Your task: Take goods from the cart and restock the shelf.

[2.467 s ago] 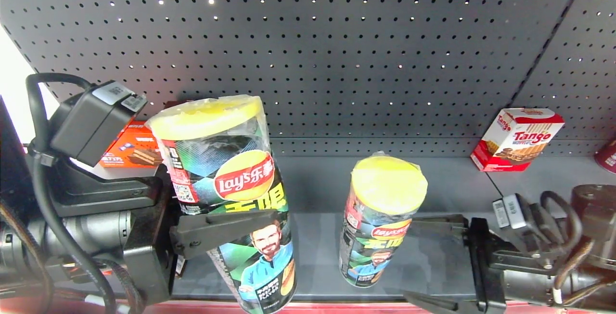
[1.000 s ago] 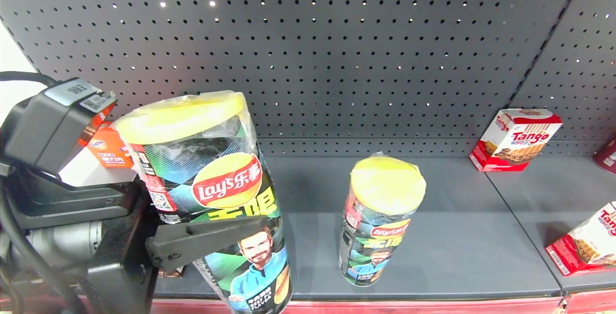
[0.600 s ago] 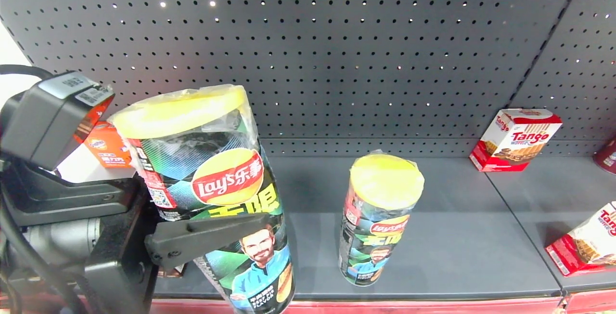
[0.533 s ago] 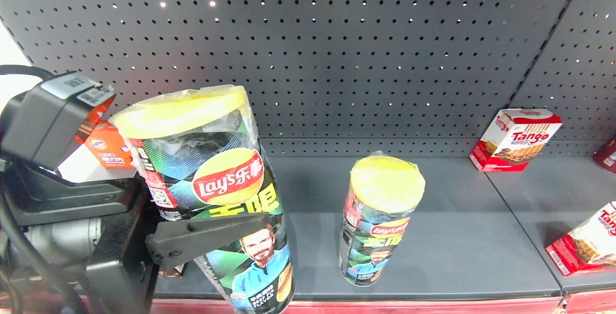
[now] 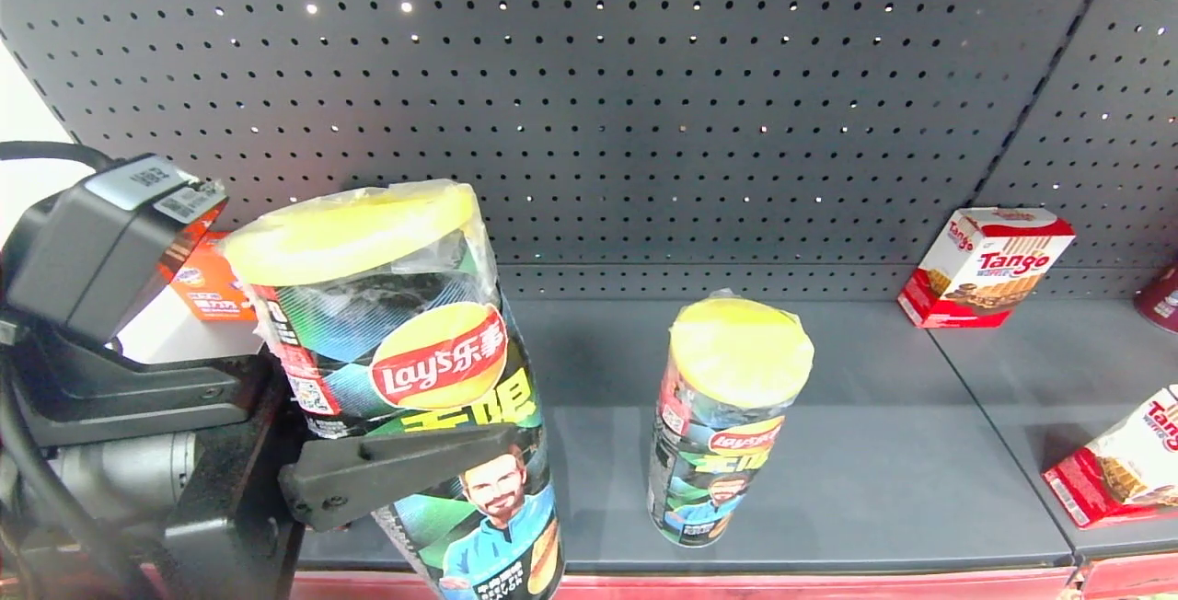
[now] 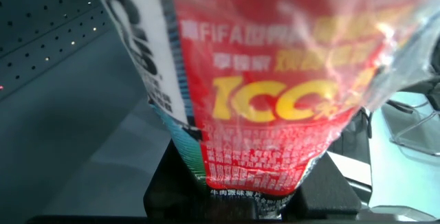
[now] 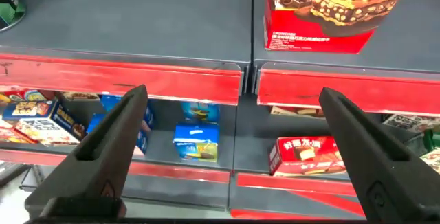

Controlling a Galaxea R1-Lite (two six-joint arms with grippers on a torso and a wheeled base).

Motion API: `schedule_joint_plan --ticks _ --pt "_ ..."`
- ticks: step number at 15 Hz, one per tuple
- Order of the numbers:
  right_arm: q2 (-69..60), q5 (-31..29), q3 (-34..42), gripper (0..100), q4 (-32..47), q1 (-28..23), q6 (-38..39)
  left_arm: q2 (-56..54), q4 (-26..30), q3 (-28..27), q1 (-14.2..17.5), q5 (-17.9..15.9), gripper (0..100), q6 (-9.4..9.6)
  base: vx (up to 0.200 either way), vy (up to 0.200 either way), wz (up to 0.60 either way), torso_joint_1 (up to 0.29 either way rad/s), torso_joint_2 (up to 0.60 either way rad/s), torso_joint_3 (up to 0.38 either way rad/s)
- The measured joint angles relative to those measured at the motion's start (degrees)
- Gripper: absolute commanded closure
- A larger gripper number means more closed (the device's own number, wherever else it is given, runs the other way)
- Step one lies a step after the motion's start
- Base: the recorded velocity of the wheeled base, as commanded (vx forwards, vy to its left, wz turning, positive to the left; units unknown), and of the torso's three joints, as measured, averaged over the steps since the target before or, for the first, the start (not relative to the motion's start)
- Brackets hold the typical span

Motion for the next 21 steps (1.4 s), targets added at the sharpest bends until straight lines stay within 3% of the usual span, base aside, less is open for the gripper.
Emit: schedule_joint_plan --ticks 5,8,11,14,18,21 --pt "0.0 0.0 0.0 0 0.0 0.0 0.0 1.2 -0.1 -0.5 0.3 -1.6 100 0.69 0.000 0.000 0.00 0.000 0.00 0.000" --pt "0.0 0.0 0.0 0 0.0 0.0 0.0 3.8 -0.1 -2.0 0.6 -1.8 100 4.51 0.000 0.000 0.00 0.000 0.00 0.000" --pt "0.1 0.0 0.0 0 0.0 0.0 0.0 8.0 -1.9 -6.9 2.7 -1.9 100 6.42 0.000 0.000 0.00 0.000 0.00 0.000" --pt "0.1 0.0 0.0 0 0.0 0.0 0.0 13.4 -7.9 -12.1 3.6 -1.6 100 6.70 0.000 0.000 0.00 0.000 0.00 0.000" --pt "0.1 0.0 0.0 0 0.0 0.0 0.0 20.6 -8.8 -16.7 3.8 0.6 100 6.80 0.000 0.000 0.00 0.000 0.00 0.000" --pt "0.1 0.0 0.0 0 0.0 0.0 0.0 25.9 -8.6 -22.3 3.6 0.5 100 7.90 0.000 0.000 0.00 0.000 0.00 0.000"
